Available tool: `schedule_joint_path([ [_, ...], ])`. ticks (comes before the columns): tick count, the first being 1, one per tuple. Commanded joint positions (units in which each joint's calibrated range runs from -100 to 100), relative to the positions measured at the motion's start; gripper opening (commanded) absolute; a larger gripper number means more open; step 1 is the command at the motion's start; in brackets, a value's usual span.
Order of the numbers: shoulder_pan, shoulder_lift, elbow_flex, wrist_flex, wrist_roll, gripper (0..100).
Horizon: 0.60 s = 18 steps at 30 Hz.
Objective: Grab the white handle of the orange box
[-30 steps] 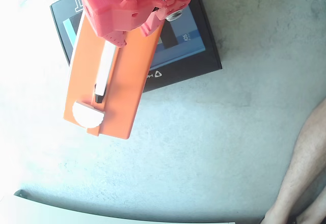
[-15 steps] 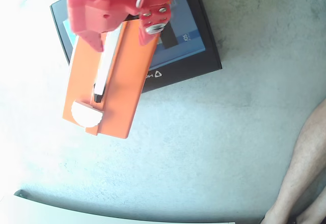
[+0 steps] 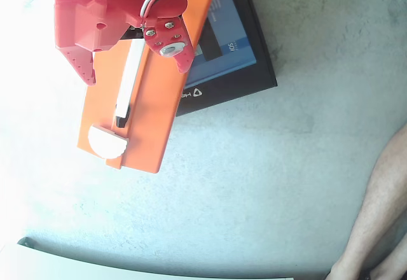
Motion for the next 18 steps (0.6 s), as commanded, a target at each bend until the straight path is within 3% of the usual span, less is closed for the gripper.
schedule_joint_path([
  [1,0.88,-0.62,2.28,1.96,0.7,35],
  [6,2.58,-0.62,-0.74,6.95,0.54,35],
  [18,5.6,1.57,-13.5,6.61,-0.56,35],
])
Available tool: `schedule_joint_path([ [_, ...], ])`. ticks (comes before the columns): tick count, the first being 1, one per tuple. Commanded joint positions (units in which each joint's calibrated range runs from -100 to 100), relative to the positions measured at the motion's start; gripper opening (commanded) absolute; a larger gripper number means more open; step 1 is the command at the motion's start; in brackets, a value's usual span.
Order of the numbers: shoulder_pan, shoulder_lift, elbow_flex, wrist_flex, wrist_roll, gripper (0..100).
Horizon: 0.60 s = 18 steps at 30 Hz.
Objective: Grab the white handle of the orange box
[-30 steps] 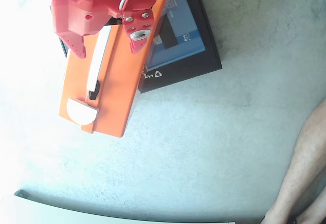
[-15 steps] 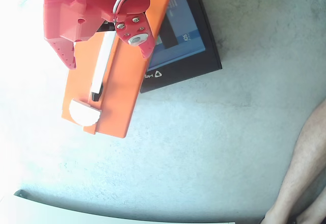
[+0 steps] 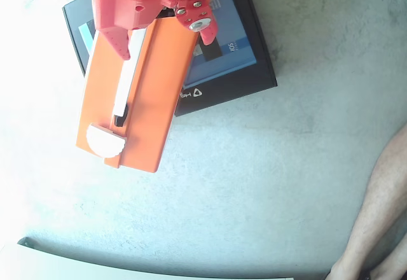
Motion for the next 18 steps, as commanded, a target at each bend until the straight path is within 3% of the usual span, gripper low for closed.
schedule_joint_path([
  [1,0.67,2.24,-1.61,0.25,-0.19,35],
  [11,-0.26,6.12,-2.4,0.25,-0.4,35],
  [18,-6.76,6.29,-2.05,0.59,0.12,35],
])
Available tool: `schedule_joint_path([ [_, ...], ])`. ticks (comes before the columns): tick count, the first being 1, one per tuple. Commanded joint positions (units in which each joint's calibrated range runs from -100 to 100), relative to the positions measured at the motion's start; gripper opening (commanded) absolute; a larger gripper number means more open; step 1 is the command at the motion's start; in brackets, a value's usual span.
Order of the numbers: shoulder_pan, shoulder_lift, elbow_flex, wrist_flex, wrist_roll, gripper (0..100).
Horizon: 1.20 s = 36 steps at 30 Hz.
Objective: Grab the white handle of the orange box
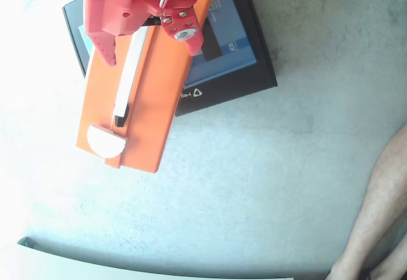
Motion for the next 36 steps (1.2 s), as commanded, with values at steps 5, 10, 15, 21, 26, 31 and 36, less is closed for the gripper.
schedule_joint_path([
  [5,-5.8,0.25,1.01,0.33,1.48,35],
  [10,-7.97,0.25,0.66,0.5,1.95,35],
  [15,-7.74,-0.17,0.13,0.59,2.0,35],
  [21,-3.24,0.25,-3.15,1.01,1.64,35],
  [26,-2.55,0.33,-5.19,4.98,1.53,35],
  [31,-0.69,5.14,-6.43,4.31,1.11,35],
  [36,1.48,10.29,-11.93,4.31,0.02,35],
])
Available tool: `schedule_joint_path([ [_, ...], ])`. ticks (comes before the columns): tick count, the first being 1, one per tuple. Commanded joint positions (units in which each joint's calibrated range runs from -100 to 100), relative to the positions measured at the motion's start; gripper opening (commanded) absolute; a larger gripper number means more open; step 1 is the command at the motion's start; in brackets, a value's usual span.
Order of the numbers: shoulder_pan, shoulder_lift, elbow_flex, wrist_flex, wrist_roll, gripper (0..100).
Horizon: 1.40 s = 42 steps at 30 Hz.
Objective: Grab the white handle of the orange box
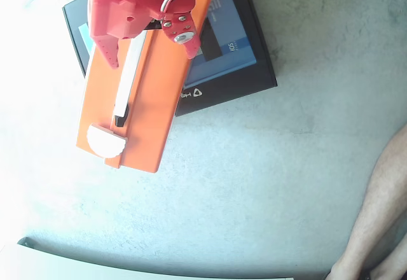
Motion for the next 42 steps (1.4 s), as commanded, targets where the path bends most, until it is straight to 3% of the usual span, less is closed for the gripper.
schedule_joint_path([
  [1,0.86,4.37,-2.91,0.23,-0.35,35],
  [18,0.31,17.78,-17.44,0.23,-0.4,35],
  [20,0.31,17.78,-17.44,0.23,-0.35,31],
  [22,0.78,17.69,-17.53,0.23,-0.35,19],
  [27,0.86,17.02,-17.62,0.23,-0.35,2],
  [34,0.78,16.85,-17.53,0.83,0.12,2],
  [42,3.18,17.69,-16.55,1.08,11.25,2],
])
